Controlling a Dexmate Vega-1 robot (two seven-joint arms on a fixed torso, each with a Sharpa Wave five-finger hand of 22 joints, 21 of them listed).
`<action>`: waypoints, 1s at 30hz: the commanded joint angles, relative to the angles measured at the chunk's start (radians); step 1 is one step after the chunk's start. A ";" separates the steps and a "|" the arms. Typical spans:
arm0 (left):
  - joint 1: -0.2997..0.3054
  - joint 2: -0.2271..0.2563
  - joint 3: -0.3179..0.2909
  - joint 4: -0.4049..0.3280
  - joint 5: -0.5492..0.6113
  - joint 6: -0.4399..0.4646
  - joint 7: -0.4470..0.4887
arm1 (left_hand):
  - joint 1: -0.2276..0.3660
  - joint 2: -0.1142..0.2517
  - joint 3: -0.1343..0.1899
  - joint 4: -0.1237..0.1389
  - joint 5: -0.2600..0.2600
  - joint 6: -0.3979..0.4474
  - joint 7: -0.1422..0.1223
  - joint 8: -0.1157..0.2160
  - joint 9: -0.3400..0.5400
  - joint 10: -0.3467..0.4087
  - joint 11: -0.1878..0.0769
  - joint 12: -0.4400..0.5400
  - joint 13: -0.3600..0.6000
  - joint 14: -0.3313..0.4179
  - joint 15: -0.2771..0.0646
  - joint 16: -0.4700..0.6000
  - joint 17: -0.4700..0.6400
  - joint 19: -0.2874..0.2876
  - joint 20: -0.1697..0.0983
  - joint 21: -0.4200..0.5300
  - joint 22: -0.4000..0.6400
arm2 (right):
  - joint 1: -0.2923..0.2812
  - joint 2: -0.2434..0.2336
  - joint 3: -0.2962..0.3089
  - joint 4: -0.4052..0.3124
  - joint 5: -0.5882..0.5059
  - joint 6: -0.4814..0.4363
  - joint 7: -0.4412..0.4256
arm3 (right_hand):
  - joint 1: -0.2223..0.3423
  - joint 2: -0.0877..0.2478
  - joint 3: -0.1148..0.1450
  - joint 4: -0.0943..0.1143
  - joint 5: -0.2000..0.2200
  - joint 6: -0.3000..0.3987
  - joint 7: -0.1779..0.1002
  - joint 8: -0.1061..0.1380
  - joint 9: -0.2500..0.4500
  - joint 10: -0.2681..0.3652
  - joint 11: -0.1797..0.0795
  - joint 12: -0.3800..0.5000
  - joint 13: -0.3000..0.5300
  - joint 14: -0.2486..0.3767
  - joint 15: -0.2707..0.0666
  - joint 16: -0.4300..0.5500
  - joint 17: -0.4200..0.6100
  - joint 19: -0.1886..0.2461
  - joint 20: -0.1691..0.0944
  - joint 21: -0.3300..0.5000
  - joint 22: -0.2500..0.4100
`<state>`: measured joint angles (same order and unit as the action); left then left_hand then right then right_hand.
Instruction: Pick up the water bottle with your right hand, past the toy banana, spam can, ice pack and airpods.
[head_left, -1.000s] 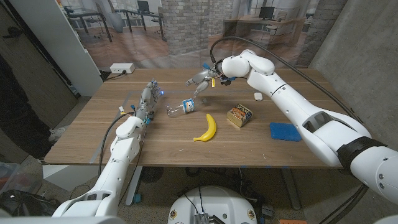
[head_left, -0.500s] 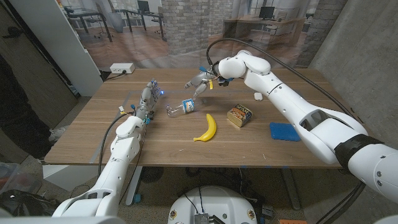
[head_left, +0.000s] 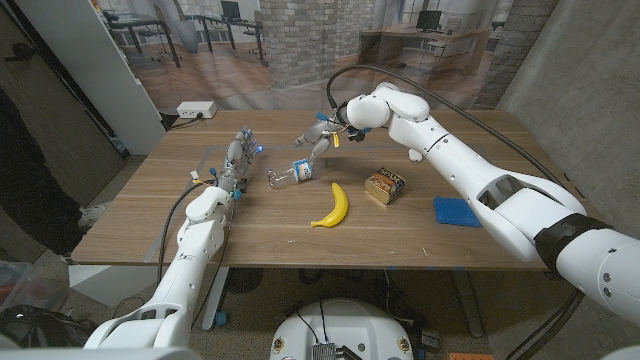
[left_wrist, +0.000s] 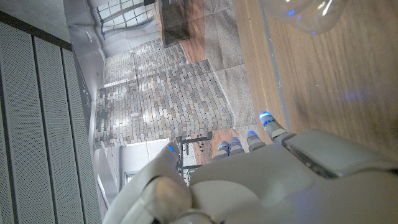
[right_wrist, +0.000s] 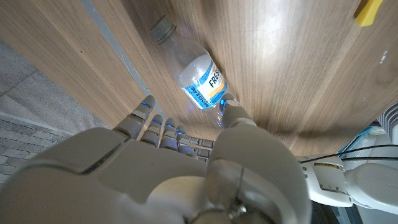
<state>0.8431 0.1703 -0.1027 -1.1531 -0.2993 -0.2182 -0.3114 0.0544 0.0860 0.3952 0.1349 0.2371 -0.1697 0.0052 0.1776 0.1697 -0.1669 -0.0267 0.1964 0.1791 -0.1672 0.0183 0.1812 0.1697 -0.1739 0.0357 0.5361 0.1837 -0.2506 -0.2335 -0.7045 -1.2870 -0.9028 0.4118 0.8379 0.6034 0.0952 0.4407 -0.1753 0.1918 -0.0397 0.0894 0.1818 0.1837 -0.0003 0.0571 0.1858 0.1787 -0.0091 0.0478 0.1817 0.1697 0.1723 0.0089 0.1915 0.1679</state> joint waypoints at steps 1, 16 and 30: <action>0.002 0.000 -0.002 -0.001 0.001 0.005 -0.004 | -0.004 0.022 -0.004 0.003 0.006 -0.084 0.001 0.003 0.002 -0.089 -0.002 0.004 0.006 -0.124 0.001 0.003 0.006 -0.110 0.010 -0.003 0.004 | 0.002 0.010 -0.013 0.012 -0.011 0.013 0.001 | 0.014 -0.001 0.006 -0.001 0.006 -0.009 0.002 0.004 0.003 -0.007 0.004 -0.001 0.006 -0.002 0.001 0.000 0.004 0.003 -0.003 0.000 0.002; 0.004 -0.001 -0.004 0.000 -0.001 0.007 -0.004 | -0.005 0.023 -0.005 0.003 0.007 -0.084 0.002 0.002 0.002 -0.089 -0.002 0.004 0.006 -0.125 0.002 0.003 0.006 -0.110 0.010 -0.006 0.004 | 0.007 0.024 -0.027 0.035 -0.026 0.017 -0.005 | 0.044 -0.002 0.010 -0.001 0.008 -0.055 0.009 -0.003 0.004 -0.022 0.000 -0.002 0.007 -0.006 -0.002 0.001 0.004 0.005 -0.006 0.000 0.002; 0.011 0.000 -0.008 -0.007 -0.003 0.011 -0.001 | -0.005 0.023 -0.006 0.004 0.007 -0.084 0.001 0.003 0.002 -0.089 0.000 0.005 0.006 -0.125 0.002 0.003 0.006 -0.109 0.010 -0.008 0.005 | 0.013 0.037 -0.044 0.056 -0.062 0.007 -0.027 | 0.063 -0.009 0.009 0.000 0.011 -0.055 0.001 0.003 0.005 -0.021 -0.008 0.001 0.007 -0.003 -0.012 0.002 0.004 0.012 -0.013 0.002 0.002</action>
<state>0.8503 0.1702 -0.1087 -1.1566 -0.2997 -0.2094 -0.3148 0.0544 0.0860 0.3913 0.1393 0.2371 -0.1697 0.0052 0.1776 0.1697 -0.1669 -0.0267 0.1964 0.1791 -0.1672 0.0183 0.1812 0.1697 -0.1739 0.0357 0.5283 0.1837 -0.2423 -0.2065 -0.7380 -1.2474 -0.9448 0.4282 0.8235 0.6592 0.0893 0.4447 -0.1793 0.1966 -0.0878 0.0912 0.1771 0.1837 -0.0202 0.0482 0.1858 0.1840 -0.0125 0.0371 0.1817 0.1697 0.1832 -0.0019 0.1915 0.1679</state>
